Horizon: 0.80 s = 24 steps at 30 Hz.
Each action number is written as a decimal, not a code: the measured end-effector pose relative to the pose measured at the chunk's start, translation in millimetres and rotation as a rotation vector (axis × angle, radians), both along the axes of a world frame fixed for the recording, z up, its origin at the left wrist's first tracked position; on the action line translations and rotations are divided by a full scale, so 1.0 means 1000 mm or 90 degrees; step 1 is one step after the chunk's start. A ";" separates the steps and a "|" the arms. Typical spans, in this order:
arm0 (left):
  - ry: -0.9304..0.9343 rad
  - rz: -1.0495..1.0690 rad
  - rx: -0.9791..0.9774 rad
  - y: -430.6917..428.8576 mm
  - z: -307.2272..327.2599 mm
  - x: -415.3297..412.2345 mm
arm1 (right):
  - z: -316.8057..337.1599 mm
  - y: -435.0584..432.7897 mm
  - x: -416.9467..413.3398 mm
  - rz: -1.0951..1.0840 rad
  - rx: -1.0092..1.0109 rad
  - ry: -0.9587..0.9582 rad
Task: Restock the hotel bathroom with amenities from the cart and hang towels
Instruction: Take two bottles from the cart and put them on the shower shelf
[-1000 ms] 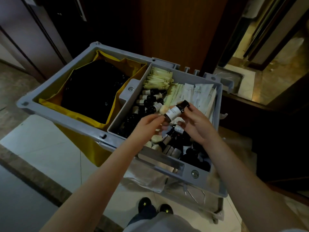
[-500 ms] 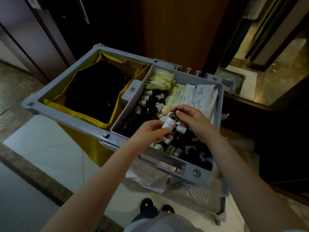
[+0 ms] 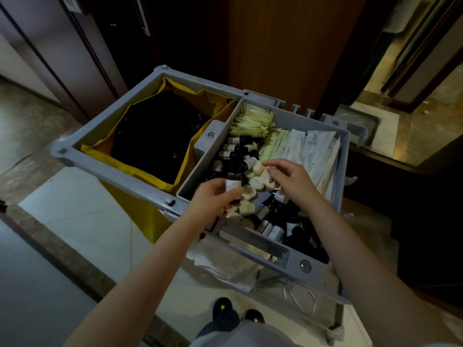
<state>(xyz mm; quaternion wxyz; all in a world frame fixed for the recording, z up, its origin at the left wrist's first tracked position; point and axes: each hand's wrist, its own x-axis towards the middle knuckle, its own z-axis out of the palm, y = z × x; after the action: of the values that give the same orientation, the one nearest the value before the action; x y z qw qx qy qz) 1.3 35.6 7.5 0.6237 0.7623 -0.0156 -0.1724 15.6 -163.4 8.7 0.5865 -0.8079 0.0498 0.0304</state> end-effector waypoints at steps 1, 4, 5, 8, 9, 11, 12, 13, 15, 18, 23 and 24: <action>-0.008 0.050 -0.018 0.007 0.000 0.003 | -0.007 0.001 0.006 -0.020 -0.043 0.009; -0.042 0.158 -0.026 0.026 0.001 0.013 | -0.024 0.010 0.023 0.009 -0.150 0.042; -0.049 0.182 -0.028 0.032 0.002 0.016 | -0.027 0.015 0.028 0.047 -0.175 0.042; -0.053 0.231 -0.054 0.043 0.003 0.021 | -0.031 0.032 0.040 0.176 -0.245 0.014; -0.055 0.234 -0.056 0.044 0.003 0.022 | -0.033 0.037 0.043 0.198 -0.259 0.010; -0.064 0.229 -0.043 0.044 0.002 0.022 | -0.037 0.044 0.048 0.204 -0.270 0.011; -0.067 0.221 -0.038 0.043 0.002 0.021 | -0.039 0.046 0.050 0.195 -0.265 0.011; -0.071 0.212 -0.035 0.042 0.001 0.021 | -0.040 0.047 0.051 0.184 -0.258 0.011; -0.077 0.197 -0.042 0.039 0.001 0.019 | -0.039 0.045 0.051 0.149 -0.239 0.009; -0.080 0.185 -0.049 0.035 0.003 0.018 | -0.032 0.037 0.051 0.047 -0.158 0.025; -0.072 0.146 -0.063 0.019 0.006 0.017 | -0.006 0.015 0.039 -0.085 0.059 0.054; -0.071 0.138 -0.057 0.014 0.006 0.017 | -0.001 0.012 0.035 -0.100 0.102 0.058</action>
<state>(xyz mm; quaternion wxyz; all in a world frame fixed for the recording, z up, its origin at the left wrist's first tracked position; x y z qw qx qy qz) 18.2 50.0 13.4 0.6701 0.7394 0.0241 -0.0603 51.0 -151.7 7.6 0.6471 -0.7496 0.1371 0.0250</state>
